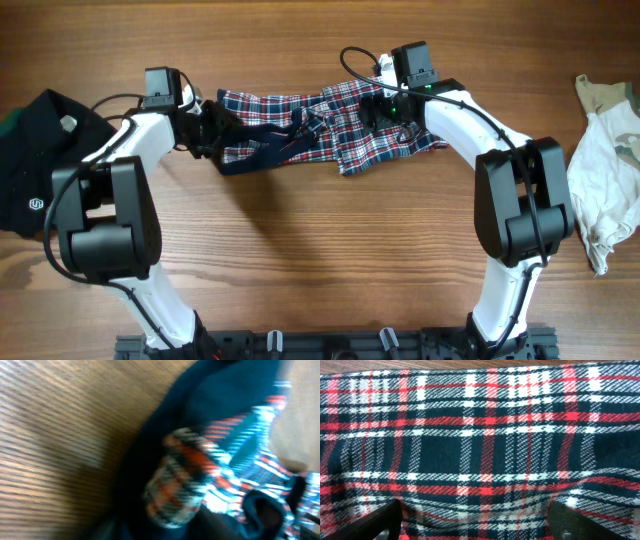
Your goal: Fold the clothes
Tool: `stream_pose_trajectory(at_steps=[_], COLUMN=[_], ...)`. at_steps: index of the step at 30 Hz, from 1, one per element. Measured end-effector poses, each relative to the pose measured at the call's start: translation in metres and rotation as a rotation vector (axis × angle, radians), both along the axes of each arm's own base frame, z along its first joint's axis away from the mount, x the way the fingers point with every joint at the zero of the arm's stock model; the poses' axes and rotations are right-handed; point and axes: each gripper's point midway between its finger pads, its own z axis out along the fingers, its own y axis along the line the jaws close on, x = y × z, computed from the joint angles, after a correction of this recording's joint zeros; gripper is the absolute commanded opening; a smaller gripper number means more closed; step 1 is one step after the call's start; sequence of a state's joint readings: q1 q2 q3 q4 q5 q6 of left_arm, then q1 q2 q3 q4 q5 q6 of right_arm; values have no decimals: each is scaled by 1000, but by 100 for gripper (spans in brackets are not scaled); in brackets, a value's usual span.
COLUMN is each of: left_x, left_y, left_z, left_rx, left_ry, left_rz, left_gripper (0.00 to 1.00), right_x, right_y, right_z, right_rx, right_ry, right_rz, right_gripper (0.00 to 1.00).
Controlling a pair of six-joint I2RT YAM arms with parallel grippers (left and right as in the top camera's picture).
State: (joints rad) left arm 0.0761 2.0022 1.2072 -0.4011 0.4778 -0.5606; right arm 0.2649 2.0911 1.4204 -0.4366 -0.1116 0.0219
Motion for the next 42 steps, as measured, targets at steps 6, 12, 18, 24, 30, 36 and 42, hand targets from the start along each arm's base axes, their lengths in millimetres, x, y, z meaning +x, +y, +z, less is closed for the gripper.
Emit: stream_pose_trajectory(at_steps=[6,12,18,24,30,36,42], left_x=[-3,3,7,36,40,57,51], left_y=[10,52,79,106,92,7,-68], left_z=[-7,21,44,115,136,174,178], left_rx=[-12,90,255,438,557,592,575], left_ry=[24,-94,-126,-191,-191,-321,-390], left_rz=[26,8,-49,-100,-185,-344,-479], left_gripper=[4,4,4,4,4,4,4], right_x=[-3,-2,6,19,10,2,2], right_y=[-2,9,40,-7,-76,-94,-102], right_z=[0,15,43,62,53,50,49], right_rx=[-17,-12,21,-66,-172,-181,-182], right_ry=[10,43,-4,-27,60,105,112], right_rz=[19,57,121,-9,-152,-187,-202], right_gripper=[82,88,92,93,94,94,94])
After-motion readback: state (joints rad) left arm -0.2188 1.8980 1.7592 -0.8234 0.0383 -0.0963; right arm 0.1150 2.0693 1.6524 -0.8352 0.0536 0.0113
